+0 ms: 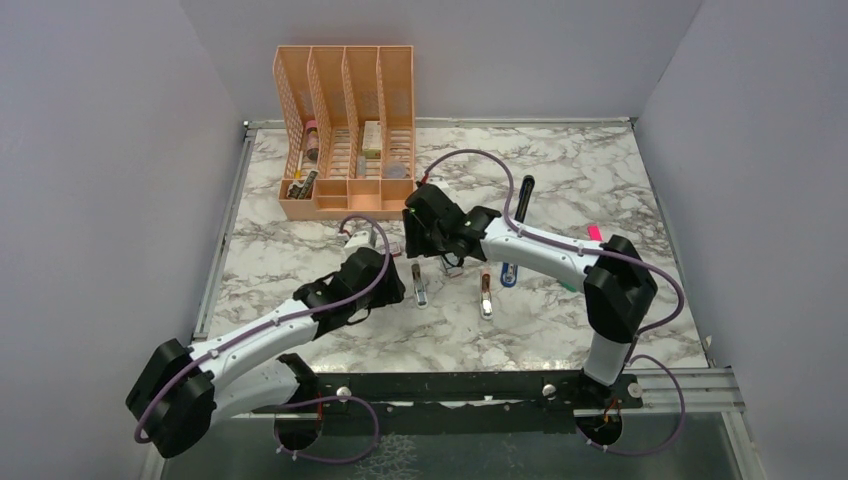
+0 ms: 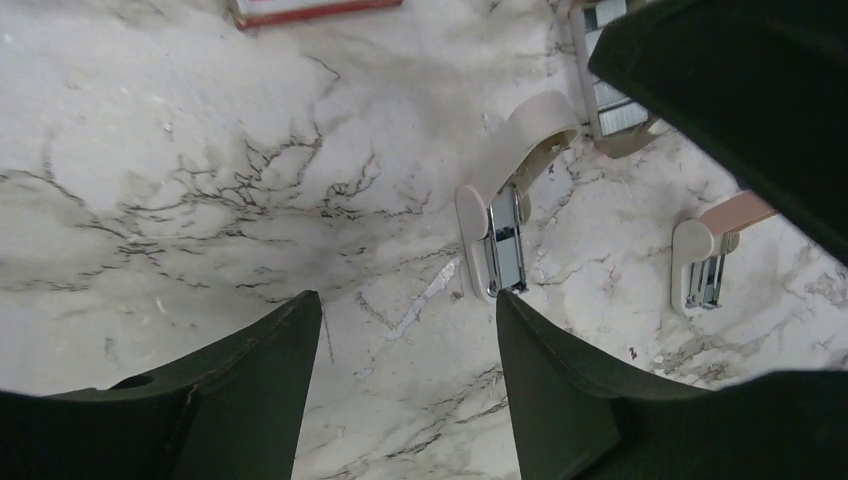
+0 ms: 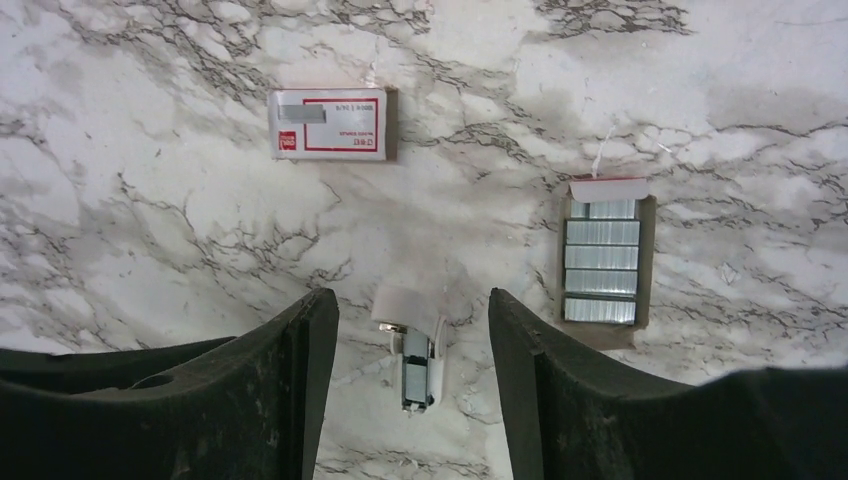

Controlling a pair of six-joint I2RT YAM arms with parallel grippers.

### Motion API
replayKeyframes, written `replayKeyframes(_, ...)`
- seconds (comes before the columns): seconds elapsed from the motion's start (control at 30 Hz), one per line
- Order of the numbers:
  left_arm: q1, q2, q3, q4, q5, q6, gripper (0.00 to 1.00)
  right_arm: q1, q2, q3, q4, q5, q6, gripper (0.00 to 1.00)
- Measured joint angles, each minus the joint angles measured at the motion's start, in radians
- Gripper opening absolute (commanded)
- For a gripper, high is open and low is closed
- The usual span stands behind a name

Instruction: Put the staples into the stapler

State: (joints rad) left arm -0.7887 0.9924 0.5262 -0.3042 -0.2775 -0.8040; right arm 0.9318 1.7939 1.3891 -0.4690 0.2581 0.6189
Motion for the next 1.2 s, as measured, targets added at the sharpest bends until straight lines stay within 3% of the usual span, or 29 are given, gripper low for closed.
replayKeyframes(0.23,0.099,0.095,-0.107,0.214,0.231,-0.02,0.43,-0.011,0.044,0.034,0.018,-0.075,-0.032,0.51)
replayKeyframes(0.47,0.122,0.156,-0.161,0.367,0.351,-0.027,0.37,-0.016,0.073,0.034,0.019,-0.124,-0.047,0.49)
replayKeyframes(0.67,0.122,0.254,-0.173,0.472,0.408,-0.037,0.24,-0.017,0.079,0.034,0.019,-0.149,-0.06,0.45)
replayKeyframes(0.9,0.126,0.325,-0.178,0.583,0.438,-0.054,0.17,-0.018,0.079,0.034,0.029,-0.172,-0.076,0.44)
replayKeyframes(1.2,0.128,0.349,-0.18,0.608,0.419,-0.081,0.08,-0.018,0.079,0.033,0.028,-0.197,-0.1,0.38)
